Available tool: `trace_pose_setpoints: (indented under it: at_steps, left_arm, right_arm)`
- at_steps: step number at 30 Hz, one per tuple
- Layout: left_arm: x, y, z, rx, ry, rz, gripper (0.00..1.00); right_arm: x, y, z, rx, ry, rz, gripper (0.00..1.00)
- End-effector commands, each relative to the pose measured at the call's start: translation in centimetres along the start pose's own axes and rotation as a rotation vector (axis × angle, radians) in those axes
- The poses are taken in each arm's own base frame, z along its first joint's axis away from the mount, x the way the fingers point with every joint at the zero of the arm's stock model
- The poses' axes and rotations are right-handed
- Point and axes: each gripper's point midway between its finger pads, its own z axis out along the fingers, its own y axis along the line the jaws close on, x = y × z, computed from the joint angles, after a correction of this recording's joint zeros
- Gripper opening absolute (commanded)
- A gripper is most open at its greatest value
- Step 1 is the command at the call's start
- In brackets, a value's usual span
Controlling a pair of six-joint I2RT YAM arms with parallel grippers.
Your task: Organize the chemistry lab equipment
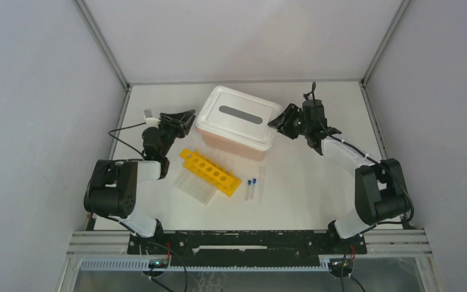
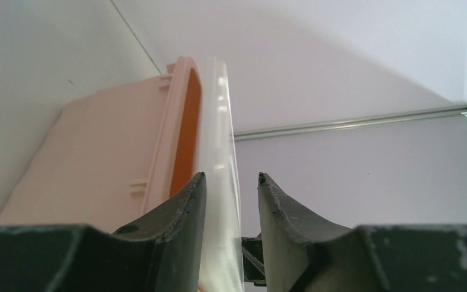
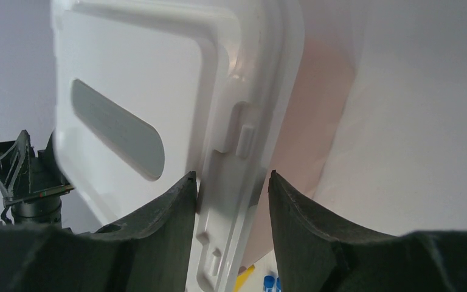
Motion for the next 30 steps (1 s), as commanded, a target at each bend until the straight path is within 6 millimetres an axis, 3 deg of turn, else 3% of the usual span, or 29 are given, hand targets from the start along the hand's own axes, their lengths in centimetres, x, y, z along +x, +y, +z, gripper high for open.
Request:
trace_pose_setpoints:
  at_steps: [1, 6, 13, 20, 30]
  left_arm:
    - [-1.5, -1.0, -0.6, 0.018, -0.054, 0.054, 0.41]
    - [-2.2, -0.2, -0.7, -0.056, -0.074, 0.126, 0.43]
    - [-2.1, -1.7, 1.2, -0.1, 0.002, 0.292, 0.46]
    - [-0.4, -1.9, 2.9, -0.099, 0.119, 0.357, 0.47]
    - [2.4, 0.0, 4.7, -0.208, 0.278, 0.488, 0.47]
  right_arm:
    - [-1.5, 1.8, 0.0, -0.023, -0.046, -0.039, 0.54]
    - [-1.1, 2.0, 0.0, -0.009, -0.032, -0.042, 0.54]
    - [-1.2, 2.4, 0.0, -0.01, -0.033, -0.043, 0.54]
    - [-1.1, 2.8, 0.3, -0.005, -0.023, -0.054, 0.54]
    - [-1.7, 3.1, 0.3, 0.014, -0.023, -0.069, 0.54]
